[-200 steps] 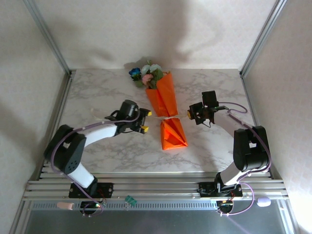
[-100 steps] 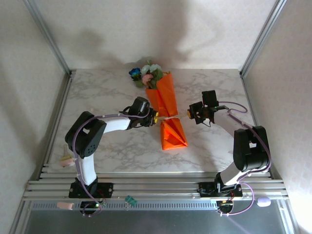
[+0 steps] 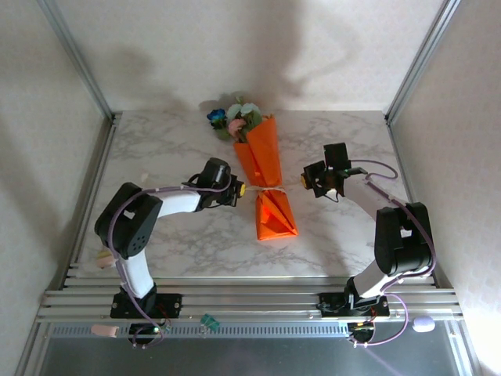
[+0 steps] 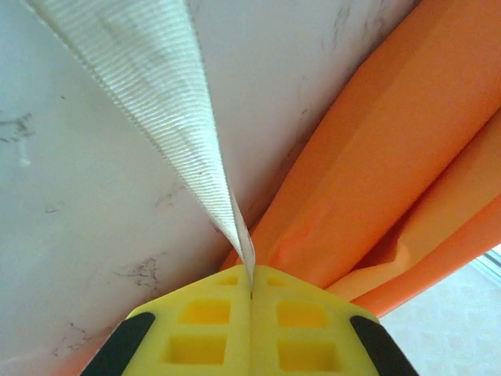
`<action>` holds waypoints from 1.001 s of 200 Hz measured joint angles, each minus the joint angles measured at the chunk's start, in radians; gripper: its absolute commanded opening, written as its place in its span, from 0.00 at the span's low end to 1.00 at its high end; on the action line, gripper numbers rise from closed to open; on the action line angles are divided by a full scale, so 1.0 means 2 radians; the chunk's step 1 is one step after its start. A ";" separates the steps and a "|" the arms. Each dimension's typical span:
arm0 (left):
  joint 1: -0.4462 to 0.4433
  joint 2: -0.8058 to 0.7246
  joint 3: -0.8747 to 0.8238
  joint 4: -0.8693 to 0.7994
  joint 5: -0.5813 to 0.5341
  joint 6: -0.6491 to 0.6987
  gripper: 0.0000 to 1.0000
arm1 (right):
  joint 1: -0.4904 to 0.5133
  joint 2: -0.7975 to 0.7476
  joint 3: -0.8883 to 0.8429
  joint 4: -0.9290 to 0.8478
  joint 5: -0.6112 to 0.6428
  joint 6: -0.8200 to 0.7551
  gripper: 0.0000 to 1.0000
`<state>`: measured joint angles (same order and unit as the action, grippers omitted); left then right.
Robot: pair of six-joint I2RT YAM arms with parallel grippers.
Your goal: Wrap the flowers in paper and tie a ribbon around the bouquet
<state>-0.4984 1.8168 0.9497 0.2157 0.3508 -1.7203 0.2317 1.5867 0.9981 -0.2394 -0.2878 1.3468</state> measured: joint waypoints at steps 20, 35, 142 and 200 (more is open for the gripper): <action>0.012 -0.021 -0.032 0.017 0.004 0.000 0.00 | -0.002 0.000 -0.001 -0.001 -0.001 -0.001 0.00; 0.027 -0.038 -0.061 0.033 0.012 0.000 0.00 | -0.009 0.000 -0.005 0.003 -0.005 -0.001 0.00; 0.075 -0.066 -0.106 0.097 0.036 -0.006 0.00 | -0.050 0.009 -0.037 0.032 -0.025 -0.008 0.00; 0.016 -0.032 -0.063 0.066 0.042 -0.018 0.47 | -0.012 0.009 -0.037 0.032 -0.028 0.004 0.00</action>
<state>-0.4664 1.7527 0.8234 0.3470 0.4351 -1.7565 0.2073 1.6047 0.9237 -0.1761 -0.3431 1.3544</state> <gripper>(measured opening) 0.352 0.055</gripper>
